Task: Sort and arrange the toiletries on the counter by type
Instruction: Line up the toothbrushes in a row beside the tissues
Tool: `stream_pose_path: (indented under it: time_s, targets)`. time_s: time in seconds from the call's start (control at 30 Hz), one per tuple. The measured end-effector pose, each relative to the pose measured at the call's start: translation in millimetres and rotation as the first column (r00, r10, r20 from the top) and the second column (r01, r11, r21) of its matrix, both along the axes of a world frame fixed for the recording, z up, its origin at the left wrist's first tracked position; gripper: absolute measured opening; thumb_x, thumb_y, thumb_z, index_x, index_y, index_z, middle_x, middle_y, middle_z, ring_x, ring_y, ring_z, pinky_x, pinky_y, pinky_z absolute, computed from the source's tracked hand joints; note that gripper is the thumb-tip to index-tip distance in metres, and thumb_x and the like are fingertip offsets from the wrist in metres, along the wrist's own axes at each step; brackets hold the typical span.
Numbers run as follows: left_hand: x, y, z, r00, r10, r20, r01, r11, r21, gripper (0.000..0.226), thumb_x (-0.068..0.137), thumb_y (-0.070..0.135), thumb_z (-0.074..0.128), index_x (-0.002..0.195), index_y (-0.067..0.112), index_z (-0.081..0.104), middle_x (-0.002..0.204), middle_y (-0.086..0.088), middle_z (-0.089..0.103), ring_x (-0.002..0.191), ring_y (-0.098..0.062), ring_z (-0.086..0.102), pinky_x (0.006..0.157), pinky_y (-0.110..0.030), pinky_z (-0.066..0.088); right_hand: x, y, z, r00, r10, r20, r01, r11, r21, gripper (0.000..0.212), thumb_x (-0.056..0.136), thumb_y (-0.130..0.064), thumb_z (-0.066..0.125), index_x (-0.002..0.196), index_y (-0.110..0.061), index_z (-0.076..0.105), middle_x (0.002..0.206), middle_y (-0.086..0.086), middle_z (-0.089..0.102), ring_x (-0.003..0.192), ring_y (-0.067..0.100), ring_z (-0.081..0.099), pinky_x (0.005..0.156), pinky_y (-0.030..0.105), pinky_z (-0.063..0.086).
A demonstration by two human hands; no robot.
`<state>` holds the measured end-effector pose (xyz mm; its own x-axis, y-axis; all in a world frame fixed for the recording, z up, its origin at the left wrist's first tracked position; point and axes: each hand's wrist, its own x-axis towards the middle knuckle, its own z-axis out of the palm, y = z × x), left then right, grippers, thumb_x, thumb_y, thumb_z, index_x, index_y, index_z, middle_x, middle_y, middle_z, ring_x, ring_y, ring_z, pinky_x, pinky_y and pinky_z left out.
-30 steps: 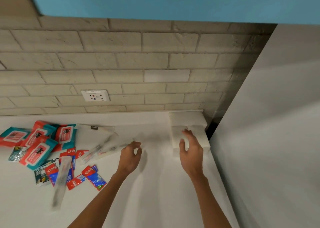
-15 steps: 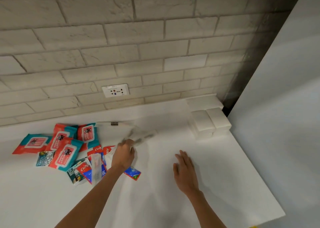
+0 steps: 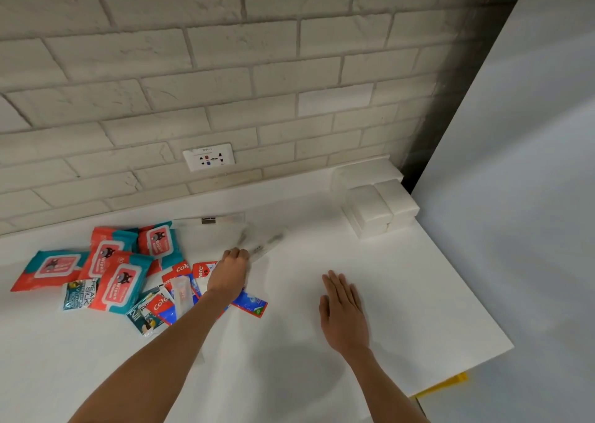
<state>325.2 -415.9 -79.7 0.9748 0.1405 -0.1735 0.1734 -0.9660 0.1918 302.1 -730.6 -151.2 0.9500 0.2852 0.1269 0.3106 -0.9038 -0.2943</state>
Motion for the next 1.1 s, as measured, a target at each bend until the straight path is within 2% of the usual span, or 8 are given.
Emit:
stream_pose_path:
  time_s: [0.2, 0.47, 0.6, 0.67, 0.77, 0.9, 1.03, 1.1]
  targets:
    - [-2, -10, 4, 0.996, -0.088, 0.007, 0.085, 0.981, 0.176, 0.050, 0.092, 0.025, 0.071, 0.133, 0.010, 0.048, 0.130, -0.012, 0.058, 0.120, -0.026, 0.056, 0.101, -0.039, 0.053, -1, 0, 2, 1.000, 0.001, -0.013, -0.001, 1.000, -0.011, 0.056, 0.112, -0.037, 0.030, 0.166, -0.023, 0.036, 0.175, -0.007, 0.028, 0.164, 0.016, 0.020, 0.132, 0.040, 0.020]
    - [11, -20, 13, 0.960, 0.275, 0.054, -0.256, 0.938, -0.233, 0.016, 0.101, 0.019, 0.057, 0.110, 0.010, 0.067, 0.102, -0.009, 0.069, 0.085, -0.020, 0.064, 0.080, -0.034, 0.058, -2, 1, 8, 1.000, -0.003, -0.023, 0.003, 1.000, -0.003, 0.057, 0.112, -0.040, 0.026, 0.167, -0.025, 0.034, 0.176, -0.009, 0.025, 0.164, 0.013, 0.016, 0.133, 0.037, 0.014]
    - [12, -30, 21, 0.841, 0.519, -0.155, -0.483, 0.591, -0.646, 0.018, 0.092, 0.019, 0.074, 0.109, 0.014, 0.076, 0.104, -0.005, 0.074, 0.095, -0.022, 0.067, 0.088, -0.036, 0.058, -5, 4, 8, 0.999, -0.036, -0.038, 0.039, 0.996, 0.084, 0.054, 0.111, -0.035, 0.036, 0.163, -0.025, 0.042, 0.173, -0.008, 0.032, 0.163, 0.014, 0.023, 0.132, 0.039, 0.020]
    - [3, -44, 30, 0.778, 0.538, -0.325, -0.537, 0.300, -0.788, 0.015, 0.090, 0.016, 0.079, 0.103, 0.015, 0.073, 0.101, -0.006, 0.074, 0.092, -0.022, 0.068, 0.080, -0.033, 0.058, -9, 12, 11, 0.992, -0.061, -0.108, 0.083, 0.973, 0.213, 0.047, 0.109, -0.027, 0.049, 0.155, -0.024, 0.052, 0.169, -0.007, 0.041, 0.160, 0.015, 0.030, 0.131, 0.038, 0.025]
    - [-11, -63, 35, 0.759, 0.483, -0.437, -0.508, 0.018, -0.861, 0.015, 0.091, 0.004, 0.075, 0.105, 0.003, 0.073, 0.098, -0.014, 0.076, 0.084, -0.024, 0.072, 0.065, -0.027, 0.060, -16, 25, 27, 0.971, -0.101, -0.216, 0.194, 0.863, 0.466, 0.033, 0.105, -0.020, 0.061, 0.137, -0.027, 0.067, 0.145, -0.011, 0.064, 0.140, 0.012, 0.055, 0.118, 0.026, 0.042]
    - [-26, -86, 28, 0.773, 0.438, -0.458, -0.461, -0.107, -0.881, 0.018, 0.093, -0.002, 0.069, 0.109, -0.006, 0.074, 0.107, -0.024, 0.075, 0.087, -0.028, 0.071, 0.070, -0.031, 0.062, -22, 40, 50, 0.915, -0.111, -0.387, 0.365, 0.637, 0.679, 0.016, 0.104, -0.020, 0.067, 0.114, -0.030, 0.074, 0.107, -0.017, 0.077, 0.101, 0.000, 0.072, 0.095, 0.029, 0.059]
    - [-38, -112, 27, 0.779, 0.441, -0.445, -0.446, -0.108, -0.888, 0.016, 0.094, -0.007, 0.064, 0.103, -0.002, 0.076, 0.094, -0.019, 0.076, 0.081, -0.026, 0.069, 0.069, -0.032, 0.062, -28, 47, 73, 0.836, -0.014, -0.549, 0.502, 0.426, 0.753, 0.007, 0.104, -0.030, 0.069, 0.106, -0.028, 0.075, 0.095, -0.007, 0.080, 0.085, 0.012, 0.079, 0.083, 0.028, 0.062]
    - [-42, -122, 23, 0.767, 0.463, -0.444, -0.449, -0.107, -0.887, 0.017, 0.092, -0.006, 0.067, 0.104, 0.001, 0.076, 0.094, -0.020, 0.076, 0.082, -0.030, 0.069, 0.078, -0.042, 0.062, -32, 47, 82, 0.822, -0.003, -0.569, 0.523, 0.400, 0.753, 0.011, 0.102, -0.036, 0.072, 0.106, -0.026, 0.075, 0.092, -0.006, 0.080, 0.078, 0.011, 0.079, 0.076, 0.019, 0.059]
